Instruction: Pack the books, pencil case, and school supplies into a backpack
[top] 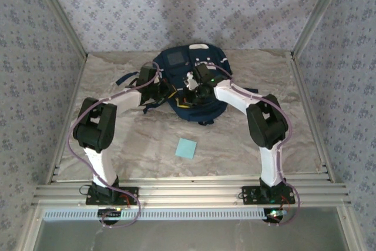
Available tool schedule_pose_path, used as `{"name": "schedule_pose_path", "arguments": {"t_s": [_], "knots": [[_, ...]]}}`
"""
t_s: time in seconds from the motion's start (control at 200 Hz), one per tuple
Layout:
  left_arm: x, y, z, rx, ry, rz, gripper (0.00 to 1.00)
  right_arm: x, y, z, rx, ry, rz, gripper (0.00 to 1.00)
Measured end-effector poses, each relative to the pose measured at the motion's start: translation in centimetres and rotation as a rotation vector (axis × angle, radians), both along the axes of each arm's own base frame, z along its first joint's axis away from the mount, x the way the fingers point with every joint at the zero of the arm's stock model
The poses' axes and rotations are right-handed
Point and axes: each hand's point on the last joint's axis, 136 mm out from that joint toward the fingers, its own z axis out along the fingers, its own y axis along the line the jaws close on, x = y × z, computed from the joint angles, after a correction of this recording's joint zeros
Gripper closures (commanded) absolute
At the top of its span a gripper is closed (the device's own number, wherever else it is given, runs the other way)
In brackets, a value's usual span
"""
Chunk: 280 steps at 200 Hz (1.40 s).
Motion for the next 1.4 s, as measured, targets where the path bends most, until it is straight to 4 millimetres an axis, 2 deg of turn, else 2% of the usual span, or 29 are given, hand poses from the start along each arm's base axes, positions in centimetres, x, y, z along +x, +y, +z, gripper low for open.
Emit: {"name": "schedule_pose_path", "arguments": {"t_s": [0.19,0.41,0.435,0.5,0.57,0.61,0.71,0.815,0.919,1.079,1.209,1.399], "knots": [[0.0,0.1,0.0,0.012,-0.014,-0.012,1.00,-1.5,-2.8,0.7,-0.081,-0.002,0.022,1.00],[0.0,0.1,0.0,0.016,-0.020,-0.019,1.00,-1.4,-6.4,-0.5,-0.223,-0.007,0.004,1.00],[0.0,0.1,0.0,0.016,-0.020,-0.019,1.00,-1.3,-6.5,-0.6,-0.229,-0.009,0.001,0.99],[0.0,0.0,0.1,0.008,-0.016,-0.017,1.00,-1.4,-6.2,-0.5,-0.235,-0.016,-0.005,0.86],[-0.1,-0.1,0.2,-0.010,-0.013,-0.010,1.00,-1.6,-5.3,-0.4,-0.220,-0.023,-0.029,0.72],[-0.2,-0.1,0.4,-0.023,-0.015,-0.002,1.00,-1.8,-4.8,-0.4,-0.206,-0.027,-0.049,0.68],[-0.3,-0.5,1.1,-0.059,-0.021,0.019,1.00,-2.6,-3.8,-0.3,-0.178,-0.032,-0.117,0.66],[-0.6,-2.0,2.0,-0.111,-0.018,0.027,1.00,-3.1,-3.3,0.4,-0.147,-0.047,-0.196,0.65],[-1.2,-4.2,3.0,-0.170,-0.012,0.022,1.00,-2.8,-3.8,1.6,-0.123,-0.080,-0.278,0.64],[-1.9,-6.6,4.2,-0.236,-0.006,0.021,1.00,-2.1,-5.1,3.7,-0.112,-0.158,-0.383,0.49],[-2.1,-7.4,4.7,-0.262,-0.003,0.034,1.00,-1.3,-5.9,4.8,-0.143,-0.233,-0.443,0.46],[-2.0,-7.6,5.0,-0.286,0.009,0.057,1.00,-0.8,-6.5,4.3,-0.217,-0.301,-0.497,0.49]]}}
